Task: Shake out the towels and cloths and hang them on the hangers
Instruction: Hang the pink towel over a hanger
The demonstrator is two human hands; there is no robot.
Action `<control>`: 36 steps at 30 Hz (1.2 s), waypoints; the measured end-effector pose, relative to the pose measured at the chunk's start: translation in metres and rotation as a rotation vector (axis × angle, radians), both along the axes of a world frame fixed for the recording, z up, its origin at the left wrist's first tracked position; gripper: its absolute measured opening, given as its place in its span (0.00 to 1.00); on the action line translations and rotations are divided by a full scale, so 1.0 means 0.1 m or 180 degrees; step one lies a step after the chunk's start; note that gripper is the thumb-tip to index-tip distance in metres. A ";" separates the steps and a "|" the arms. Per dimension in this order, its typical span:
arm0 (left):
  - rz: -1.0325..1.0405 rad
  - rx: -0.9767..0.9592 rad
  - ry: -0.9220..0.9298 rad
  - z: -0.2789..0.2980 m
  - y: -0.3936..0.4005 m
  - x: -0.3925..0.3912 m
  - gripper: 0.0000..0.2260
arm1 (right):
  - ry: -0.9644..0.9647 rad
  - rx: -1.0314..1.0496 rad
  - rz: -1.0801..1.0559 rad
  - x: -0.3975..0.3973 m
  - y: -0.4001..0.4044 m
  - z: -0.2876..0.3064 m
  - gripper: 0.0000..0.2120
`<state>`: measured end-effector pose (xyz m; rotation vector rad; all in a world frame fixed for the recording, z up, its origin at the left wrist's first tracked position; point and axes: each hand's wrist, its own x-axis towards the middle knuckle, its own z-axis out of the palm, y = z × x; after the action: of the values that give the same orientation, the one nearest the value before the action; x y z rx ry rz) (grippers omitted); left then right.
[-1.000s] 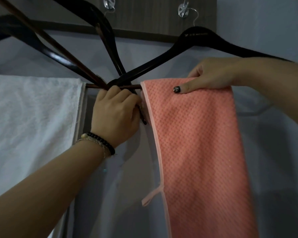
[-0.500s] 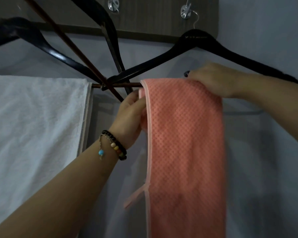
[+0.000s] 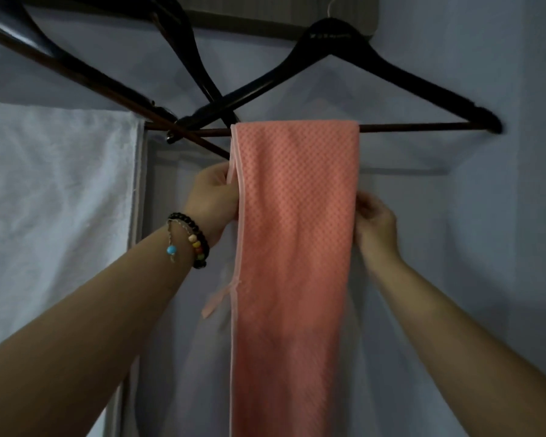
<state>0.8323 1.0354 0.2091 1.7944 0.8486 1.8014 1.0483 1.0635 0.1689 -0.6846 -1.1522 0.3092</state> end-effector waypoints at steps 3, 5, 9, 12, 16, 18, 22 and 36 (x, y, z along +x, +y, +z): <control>0.0031 0.0071 0.0169 -0.08 0.02 -0.02 0.07 | 0.0042 -0.0565 0.0627 -0.07 -0.08 0.07 0.09; 0.0042 0.0123 0.0235 -0.17 0.03 -0.01 0.06 | 0.0222 -0.0943 0.1089 -0.08 -0.13 0.11 0.15; 0.0025 0.0195 0.0107 -0.36 0.03 0.01 0.11 | 0.0164 -0.0871 0.1845 -0.15 -0.25 0.15 0.22; 0.0009 0.0207 0.0014 -0.48 0.07 0.01 0.12 | 0.0290 -0.0830 0.1981 -0.25 -0.27 0.20 0.25; -0.0141 0.0223 -0.0022 -0.59 0.11 -0.05 0.17 | -0.0161 -0.1017 0.1398 -0.24 -0.28 0.17 0.18; -0.0244 0.0076 -0.0165 -0.63 0.13 -0.09 0.22 | -0.0262 -0.0901 0.1057 -0.21 -0.26 0.09 0.16; -0.0155 0.0089 -0.0195 -0.79 0.09 -0.15 0.10 | -0.0060 -0.0481 0.0921 -0.11 -0.26 -0.23 0.09; -0.0924 0.0260 -0.0575 -0.94 -0.24 -0.29 0.04 | -0.0321 -0.0338 0.0995 -0.12 -0.69 -0.48 0.07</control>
<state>0.8034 1.0109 0.1156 1.6728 0.4262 1.7925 1.0362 0.9944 0.1207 -0.6170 -1.3484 0.6091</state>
